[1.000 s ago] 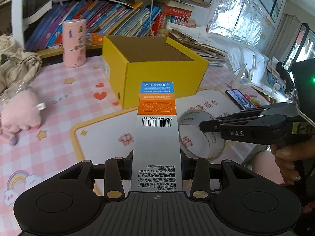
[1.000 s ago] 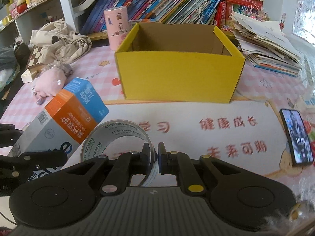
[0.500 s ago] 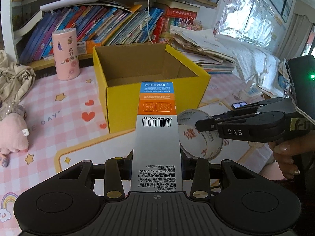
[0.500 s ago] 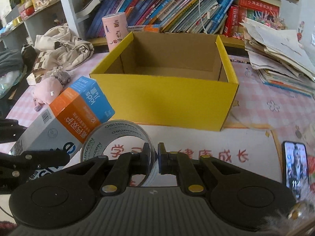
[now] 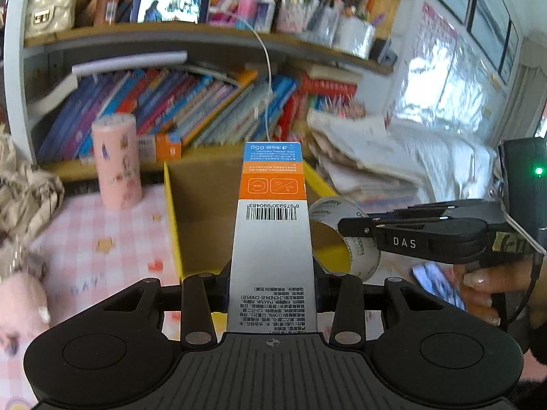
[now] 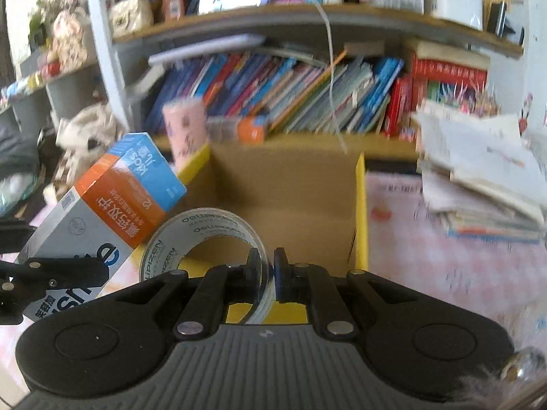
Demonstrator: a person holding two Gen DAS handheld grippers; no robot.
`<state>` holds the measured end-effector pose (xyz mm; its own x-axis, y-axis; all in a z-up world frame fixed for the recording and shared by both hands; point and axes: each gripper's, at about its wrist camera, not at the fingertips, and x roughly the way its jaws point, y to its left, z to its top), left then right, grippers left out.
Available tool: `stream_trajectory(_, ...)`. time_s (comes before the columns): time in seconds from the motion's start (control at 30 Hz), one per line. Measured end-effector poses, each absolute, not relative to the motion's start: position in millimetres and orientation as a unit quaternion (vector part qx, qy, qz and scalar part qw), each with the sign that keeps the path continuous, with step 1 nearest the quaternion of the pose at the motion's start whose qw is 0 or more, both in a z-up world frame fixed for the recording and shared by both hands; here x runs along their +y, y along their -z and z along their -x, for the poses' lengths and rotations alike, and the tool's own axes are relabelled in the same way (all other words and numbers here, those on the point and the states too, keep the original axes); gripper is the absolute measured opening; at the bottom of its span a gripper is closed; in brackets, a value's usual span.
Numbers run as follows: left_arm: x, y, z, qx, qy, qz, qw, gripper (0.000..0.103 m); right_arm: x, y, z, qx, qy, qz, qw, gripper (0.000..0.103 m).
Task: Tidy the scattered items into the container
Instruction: 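Lower both items into the yellow box and open both grippers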
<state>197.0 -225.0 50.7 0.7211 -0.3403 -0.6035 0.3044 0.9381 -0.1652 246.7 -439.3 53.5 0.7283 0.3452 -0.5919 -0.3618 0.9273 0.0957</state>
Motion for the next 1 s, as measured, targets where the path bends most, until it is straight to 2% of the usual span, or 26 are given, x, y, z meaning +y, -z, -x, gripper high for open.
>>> stream_trajectory(0.2, -233, -58, -241, 0.318, 0.164, 0.019, 0.934, 0.039, -439, -63, -291, 0.297, -0.192, 0.033, 0.935, 0.008)
stream_trajectory(0.33, -243, -53, -274, 0.321, 0.155, 0.003, 0.934, 0.039, -431, -55, -326, 0.311, -0.199, 0.062, 0.927, 0.008)
stream_trajectory(0.77, -256, 10, -359, 0.429, 0.126, -0.021, 0.894, 0.039, -393, 5, -409, 0.393, -0.238, 0.193, 0.867, 0.008)
stream_trajectory(1.0, -261, 15, -373, 0.444, 0.115, -0.046, 0.887, 0.039, -374, 26, -426, 0.414, -0.263, 0.249, 0.835, 0.009)
